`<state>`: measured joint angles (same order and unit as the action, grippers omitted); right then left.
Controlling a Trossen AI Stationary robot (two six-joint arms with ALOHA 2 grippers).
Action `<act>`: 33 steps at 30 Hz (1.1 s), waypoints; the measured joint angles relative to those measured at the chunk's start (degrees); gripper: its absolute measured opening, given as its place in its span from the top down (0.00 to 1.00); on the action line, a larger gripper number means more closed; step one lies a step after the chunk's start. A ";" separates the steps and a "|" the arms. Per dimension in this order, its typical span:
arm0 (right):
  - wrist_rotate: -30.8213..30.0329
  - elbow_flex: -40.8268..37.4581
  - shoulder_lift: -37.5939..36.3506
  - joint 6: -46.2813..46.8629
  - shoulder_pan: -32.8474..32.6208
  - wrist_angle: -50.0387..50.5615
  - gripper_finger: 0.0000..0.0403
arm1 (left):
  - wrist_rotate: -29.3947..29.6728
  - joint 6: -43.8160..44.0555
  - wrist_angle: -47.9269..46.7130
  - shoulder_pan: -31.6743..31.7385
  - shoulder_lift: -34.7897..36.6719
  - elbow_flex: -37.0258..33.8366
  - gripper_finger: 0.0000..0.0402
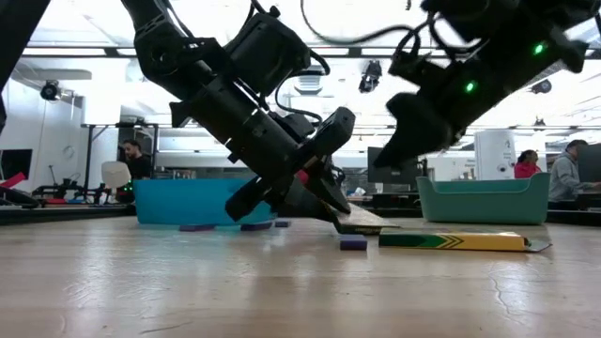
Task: Pick & Place School Supplies
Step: Put the yellow crayon box into the blue bin
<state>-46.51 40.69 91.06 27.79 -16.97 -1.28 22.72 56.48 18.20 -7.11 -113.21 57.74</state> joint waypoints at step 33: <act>0.17 -0.02 -5.12 -5.56 -1.15 2.56 0.87 | -4.94 -23.62 8.50 -0.48 1.41 0.04 0.85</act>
<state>-46.34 40.66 85.94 22.23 -18.12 1.28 17.78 32.86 26.70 -7.60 -111.80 57.78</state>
